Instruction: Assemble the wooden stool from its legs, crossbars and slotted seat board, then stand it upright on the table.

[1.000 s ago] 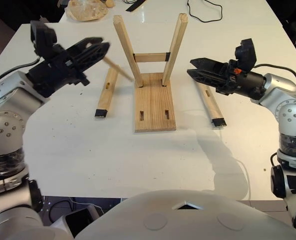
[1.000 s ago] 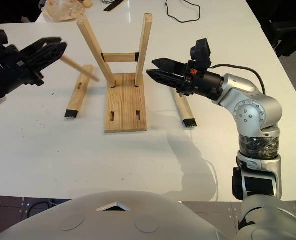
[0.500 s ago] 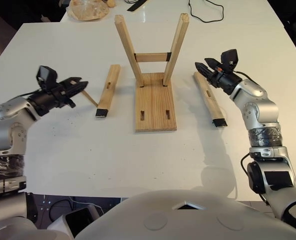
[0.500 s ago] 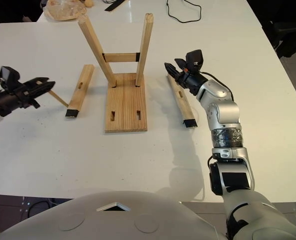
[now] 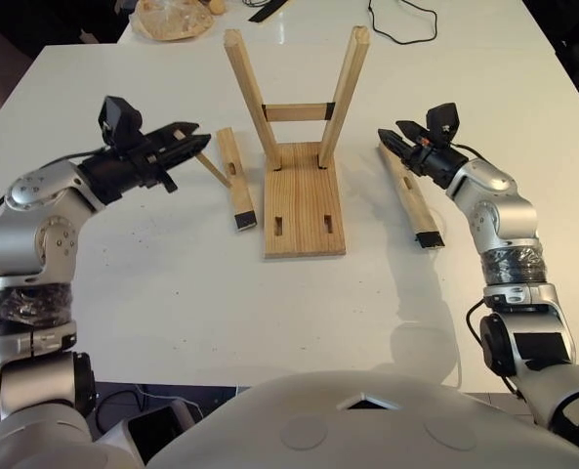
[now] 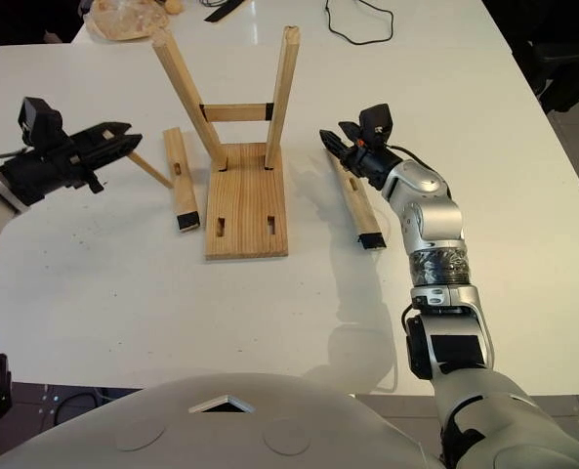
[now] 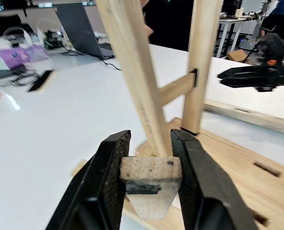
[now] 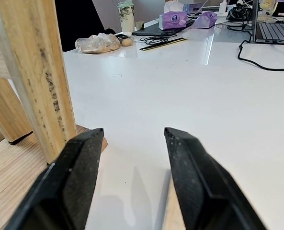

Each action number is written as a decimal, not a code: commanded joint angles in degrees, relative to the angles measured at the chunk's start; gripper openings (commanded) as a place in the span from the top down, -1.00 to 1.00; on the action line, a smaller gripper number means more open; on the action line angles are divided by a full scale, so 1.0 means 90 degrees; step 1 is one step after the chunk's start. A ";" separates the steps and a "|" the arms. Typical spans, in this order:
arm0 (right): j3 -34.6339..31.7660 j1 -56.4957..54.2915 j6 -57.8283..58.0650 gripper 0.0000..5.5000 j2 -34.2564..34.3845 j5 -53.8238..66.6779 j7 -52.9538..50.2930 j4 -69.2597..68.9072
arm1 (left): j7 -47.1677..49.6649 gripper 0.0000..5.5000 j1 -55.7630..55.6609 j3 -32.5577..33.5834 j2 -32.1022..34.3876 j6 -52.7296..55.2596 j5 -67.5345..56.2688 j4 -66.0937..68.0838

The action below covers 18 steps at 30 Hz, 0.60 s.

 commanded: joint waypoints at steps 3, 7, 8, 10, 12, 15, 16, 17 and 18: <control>0.0020 -0.0377 -0.0307 0.15 0.0178 -0.0236 0.0101 0.0480 | -0.0603 0.52 -0.1153 -0.0429 -0.0520 -0.1394 0.0828 0.2013; -0.0074 -0.0325 -0.0376 0.15 0.0156 -0.0273 0.0091 0.0550 | -0.0818 0.52 -0.1385 -0.0576 -0.0653 -0.1964 0.1245 0.2885; -0.0103 -0.0314 -0.0383 0.15 0.0146 -0.0273 0.0084 0.0572 | -0.0866 0.52 -0.1384 -0.0576 -0.0663 -0.2046 0.1299 0.3013; -0.0156 -0.0280 -0.0390 0.15 0.0137 -0.0271 0.0047 0.0604 | -0.0960 0.52 -0.1408 -0.0554 -0.0705 -0.2146 0.1369 0.3233; -0.0182 -0.0259 -0.0403 0.15 0.0153 -0.0280 0.0011 0.0642 | -0.1087 0.52 -0.1360 -0.0590 -0.0712 -0.2177 0.1422 0.3318; -0.0220 -0.0208 -0.0391 0.15 0.0187 -0.0281 0.0002 0.0615 | -0.1383 0.52 -0.1190 -0.0645 -0.0631 -0.2056 0.1385 0.3157; -0.0230 -0.0189 -0.0391 0.15 0.0198 -0.0285 -0.0004 0.0604 | -0.1490 0.52 -0.1129 -0.0650 -0.0596 -0.1970 0.1339 0.3038; -0.0236 -0.0180 -0.0395 0.15 0.0207 -0.0291 -0.0012 0.0608 | -0.1596 0.52 -0.1061 -0.0667 -0.0558 -0.1893 0.1312 0.2916; -0.0241 -0.0178 -0.0399 0.15 0.0217 -0.0295 -0.0024 0.0617 | -0.1703 0.52 -0.0986 -0.0700 -0.0518 -0.1841 0.1312 0.2795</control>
